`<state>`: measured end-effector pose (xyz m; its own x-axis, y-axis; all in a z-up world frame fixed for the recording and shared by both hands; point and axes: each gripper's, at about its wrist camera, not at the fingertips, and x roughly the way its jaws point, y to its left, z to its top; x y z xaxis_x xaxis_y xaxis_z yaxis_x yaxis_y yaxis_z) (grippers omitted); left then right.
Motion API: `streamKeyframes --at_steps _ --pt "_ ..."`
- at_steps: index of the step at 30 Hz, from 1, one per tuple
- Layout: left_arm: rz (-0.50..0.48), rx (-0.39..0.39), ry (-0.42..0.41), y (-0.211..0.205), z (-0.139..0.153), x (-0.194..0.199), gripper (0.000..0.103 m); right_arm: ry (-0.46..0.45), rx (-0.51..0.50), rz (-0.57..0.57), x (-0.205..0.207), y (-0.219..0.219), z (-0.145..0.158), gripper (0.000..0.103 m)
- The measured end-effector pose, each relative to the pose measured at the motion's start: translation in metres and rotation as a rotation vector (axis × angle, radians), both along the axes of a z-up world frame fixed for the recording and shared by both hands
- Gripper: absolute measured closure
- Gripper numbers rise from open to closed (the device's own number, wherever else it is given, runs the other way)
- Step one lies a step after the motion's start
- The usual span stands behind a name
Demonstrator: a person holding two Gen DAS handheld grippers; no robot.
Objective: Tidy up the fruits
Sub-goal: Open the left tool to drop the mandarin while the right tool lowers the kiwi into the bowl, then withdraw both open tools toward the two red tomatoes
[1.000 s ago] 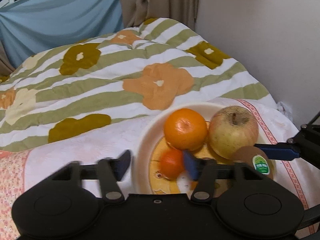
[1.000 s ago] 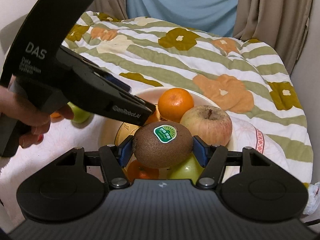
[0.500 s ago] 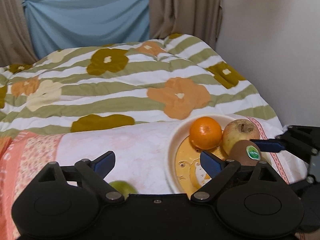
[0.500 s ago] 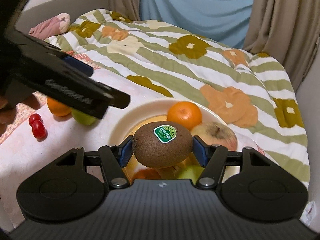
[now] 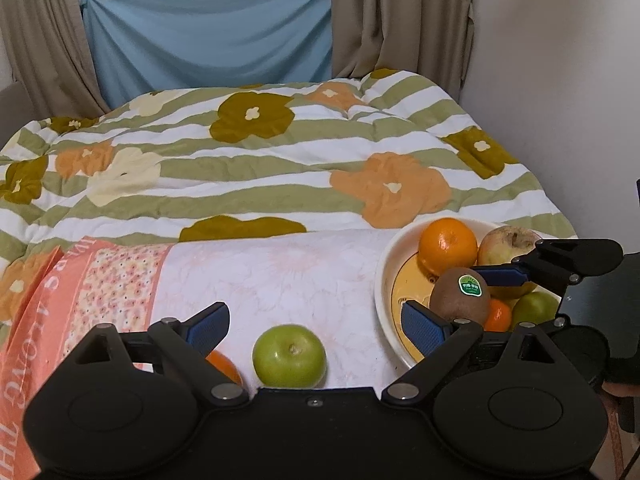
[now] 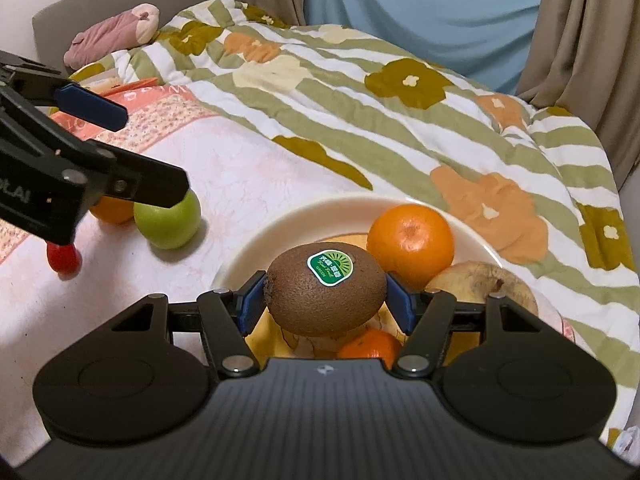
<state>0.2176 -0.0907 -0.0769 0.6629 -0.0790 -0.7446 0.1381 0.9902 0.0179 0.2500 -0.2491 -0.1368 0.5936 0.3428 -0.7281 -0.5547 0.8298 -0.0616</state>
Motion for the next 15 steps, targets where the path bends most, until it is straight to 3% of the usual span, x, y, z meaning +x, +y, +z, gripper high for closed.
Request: streamKeyframes --at_steps 2,3,4,15 --pt "0.004 0.001 0.003 0.001 -0.001 -0.001 0.008 0.003 0.008 -0.003 -0.001 -0.001 -0.001 0.018" --pt "0.006 0.003 0.002 0.001 -0.001 -0.003 0.008 -0.002 0.013 -0.004 -0.003 -0.002 0.000 0.007" --pt "0.011 0.007 -0.003 0.001 -0.001 -0.005 0.008 -0.016 0.015 -0.009 -0.006 -0.004 0.003 0.002" --pt "0.047 0.036 -0.056 0.009 0.019 -0.035 0.008 -0.075 0.011 -0.093 -0.035 -0.017 0.030 0.002"
